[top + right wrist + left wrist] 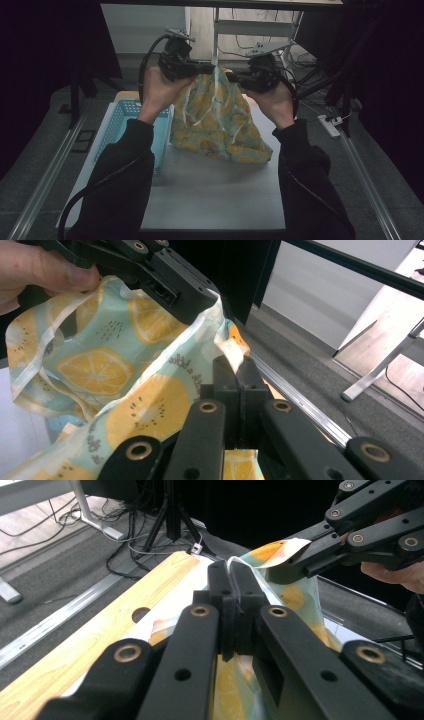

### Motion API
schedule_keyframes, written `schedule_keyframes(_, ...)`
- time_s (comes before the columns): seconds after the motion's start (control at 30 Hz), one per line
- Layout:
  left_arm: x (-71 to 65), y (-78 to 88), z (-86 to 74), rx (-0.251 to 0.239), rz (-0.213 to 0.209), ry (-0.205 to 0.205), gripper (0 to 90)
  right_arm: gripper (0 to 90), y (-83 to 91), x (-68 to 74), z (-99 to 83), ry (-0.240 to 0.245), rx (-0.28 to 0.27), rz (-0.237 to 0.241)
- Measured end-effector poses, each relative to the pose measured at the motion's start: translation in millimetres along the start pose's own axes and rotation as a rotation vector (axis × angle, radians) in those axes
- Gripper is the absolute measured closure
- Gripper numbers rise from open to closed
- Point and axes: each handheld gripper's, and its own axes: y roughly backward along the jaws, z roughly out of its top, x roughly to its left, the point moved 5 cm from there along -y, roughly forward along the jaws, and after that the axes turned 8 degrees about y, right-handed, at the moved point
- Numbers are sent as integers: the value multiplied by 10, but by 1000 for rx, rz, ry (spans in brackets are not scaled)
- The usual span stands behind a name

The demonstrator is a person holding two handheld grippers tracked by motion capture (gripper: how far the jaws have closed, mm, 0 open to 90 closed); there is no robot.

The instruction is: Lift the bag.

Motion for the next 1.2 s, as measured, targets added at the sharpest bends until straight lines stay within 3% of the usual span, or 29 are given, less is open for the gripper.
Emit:
schedule_keyframes(0.17, -6, -59, -16, 0, 7, -21, 878, 895, -26, -11, -40, -7, 7, 0)
schedule_keyframes(0.37, 6, -98, -39, -4, 11, -39, 803, 848, -40, -24, -76, -17, 6, -8)
schedule_keyframes(0.63, 33, -57, -71, -31, -1, -53, 606, 759, -33, -38, -125, -43, -14, -6)
schedule_keyframes(0.93, 124, -45, -185, -26, -12, -22, 398, 629, -28, -29, -188, -65, -13, -1)
schedule_keyframes(1.2, 153, -75, -370, -5, -32, -13, 277, 519, -38, 3, -324, -94, -12, 8)
